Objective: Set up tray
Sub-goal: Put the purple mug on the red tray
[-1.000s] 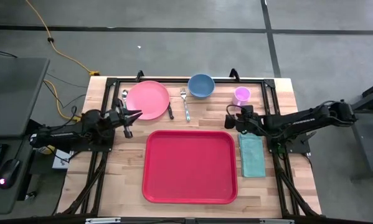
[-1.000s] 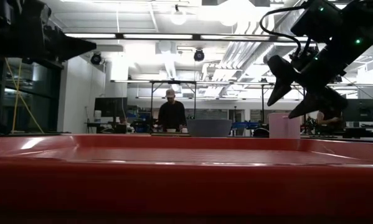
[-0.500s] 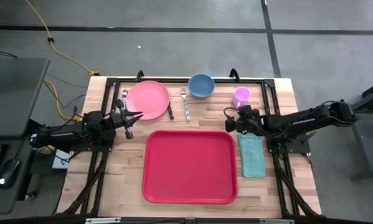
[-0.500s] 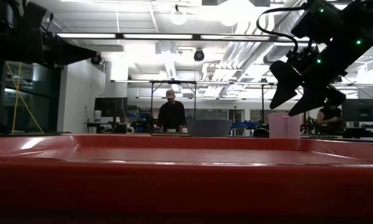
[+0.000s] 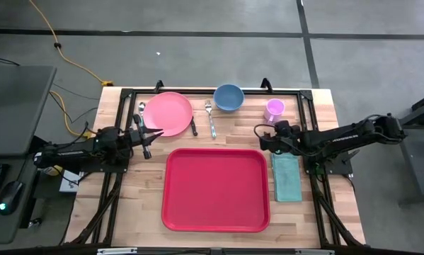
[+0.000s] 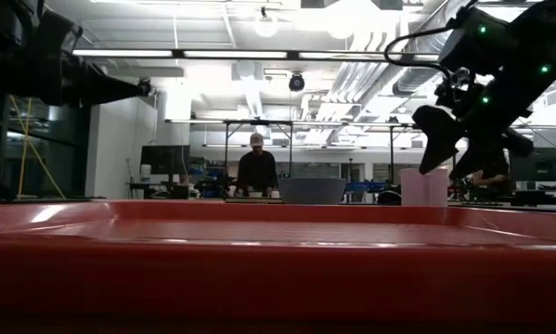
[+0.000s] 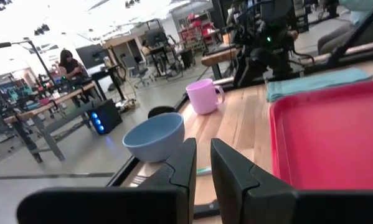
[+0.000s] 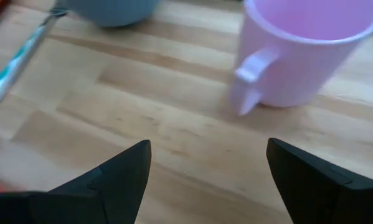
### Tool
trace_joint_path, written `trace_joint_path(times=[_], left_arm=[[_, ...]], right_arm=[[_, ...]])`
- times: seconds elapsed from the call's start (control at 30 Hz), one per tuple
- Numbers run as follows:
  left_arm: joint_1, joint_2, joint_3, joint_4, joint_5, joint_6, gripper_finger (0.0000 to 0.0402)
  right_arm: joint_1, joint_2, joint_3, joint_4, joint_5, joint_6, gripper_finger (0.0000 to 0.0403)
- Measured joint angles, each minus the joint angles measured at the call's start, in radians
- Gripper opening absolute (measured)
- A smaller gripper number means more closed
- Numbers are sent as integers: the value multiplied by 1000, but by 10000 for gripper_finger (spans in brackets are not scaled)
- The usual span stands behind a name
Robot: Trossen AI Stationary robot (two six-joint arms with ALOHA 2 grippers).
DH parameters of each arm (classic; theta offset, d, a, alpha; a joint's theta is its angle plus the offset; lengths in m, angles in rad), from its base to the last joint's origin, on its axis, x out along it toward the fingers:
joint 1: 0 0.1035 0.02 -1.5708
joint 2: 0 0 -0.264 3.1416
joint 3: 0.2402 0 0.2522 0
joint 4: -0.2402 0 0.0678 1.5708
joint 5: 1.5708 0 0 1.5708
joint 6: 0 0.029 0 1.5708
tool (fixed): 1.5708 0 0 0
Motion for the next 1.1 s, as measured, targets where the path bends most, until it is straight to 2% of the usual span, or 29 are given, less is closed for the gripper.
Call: trace_joint_path(times=[0.2,0.53,1.1], left_arm=[[0,0,1,-5,-4,1,79],[0,0,1,-7,-5,46,79],[0,0,1,-9,-6,46,79]], right_arm=[[-29,0,-60,44,13,22,298],[-122,0,-177,398,-63,-123,298],[-313,0,-197,568,-140,-380,298]])
